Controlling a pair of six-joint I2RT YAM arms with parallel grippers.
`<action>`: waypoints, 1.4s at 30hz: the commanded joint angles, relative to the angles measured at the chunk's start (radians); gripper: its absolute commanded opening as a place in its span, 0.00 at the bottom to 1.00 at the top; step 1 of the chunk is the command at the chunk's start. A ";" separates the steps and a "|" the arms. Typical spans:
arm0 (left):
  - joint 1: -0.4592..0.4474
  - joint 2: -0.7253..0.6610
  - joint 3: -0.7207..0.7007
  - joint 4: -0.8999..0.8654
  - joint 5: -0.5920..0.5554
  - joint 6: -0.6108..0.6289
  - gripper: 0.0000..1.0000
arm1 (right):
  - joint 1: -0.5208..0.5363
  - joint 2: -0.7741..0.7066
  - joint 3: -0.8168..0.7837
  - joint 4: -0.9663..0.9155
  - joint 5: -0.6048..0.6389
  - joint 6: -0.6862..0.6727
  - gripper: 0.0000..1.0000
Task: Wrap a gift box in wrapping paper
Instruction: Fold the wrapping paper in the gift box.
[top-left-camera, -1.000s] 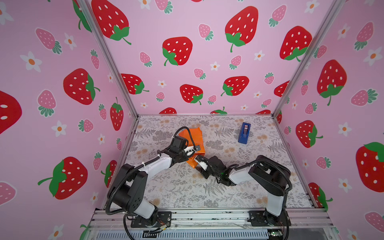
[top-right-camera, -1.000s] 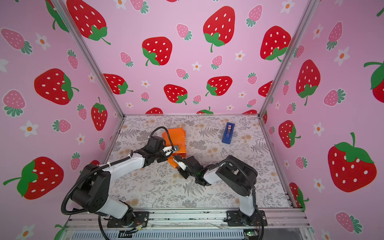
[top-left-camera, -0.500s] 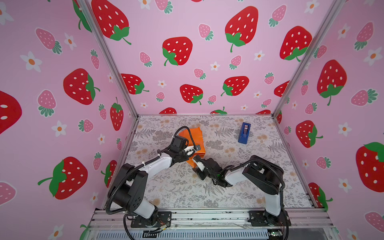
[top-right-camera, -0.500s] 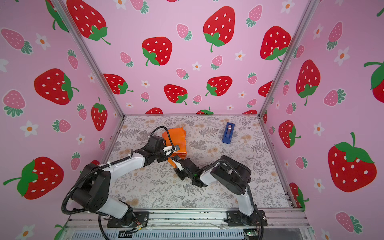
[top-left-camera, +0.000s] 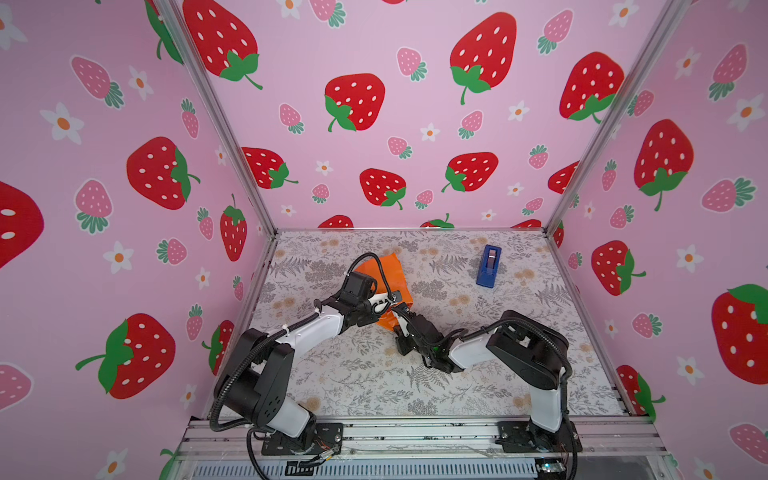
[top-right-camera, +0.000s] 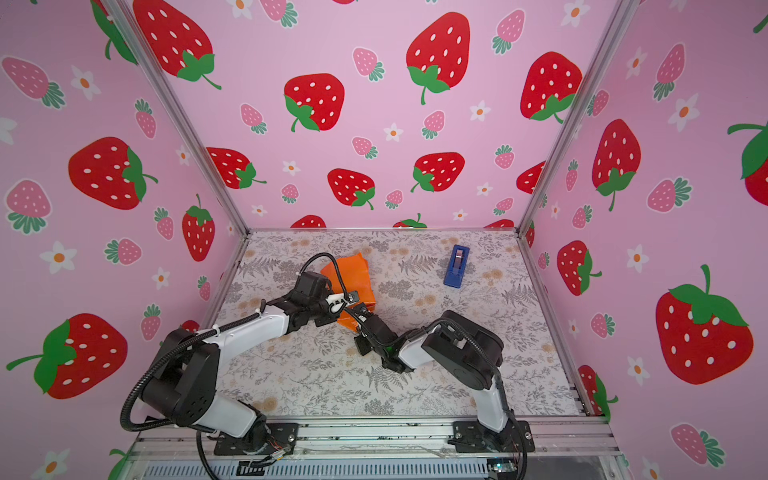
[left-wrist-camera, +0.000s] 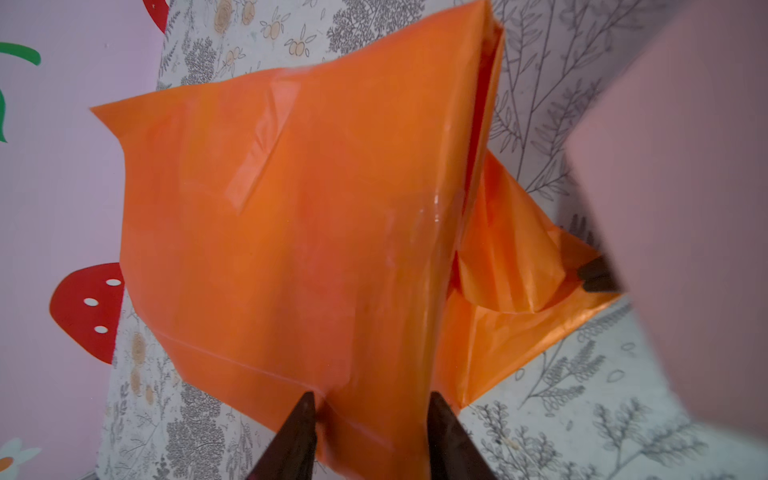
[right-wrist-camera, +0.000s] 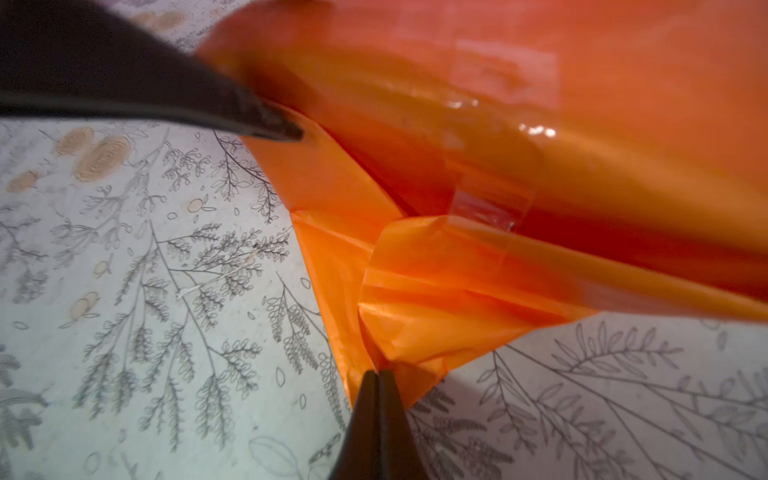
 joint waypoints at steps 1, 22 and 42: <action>-0.004 -0.046 0.009 -0.050 0.060 0.008 0.54 | -0.026 -0.042 -0.015 -0.025 -0.057 0.039 0.00; -0.063 -0.023 -0.177 0.351 -0.032 0.049 0.99 | -0.193 -0.121 0.002 -0.035 -0.531 0.349 0.00; -0.134 -0.103 -0.213 0.240 -0.027 0.086 0.99 | -0.218 -0.128 0.067 -0.100 -0.575 0.381 0.00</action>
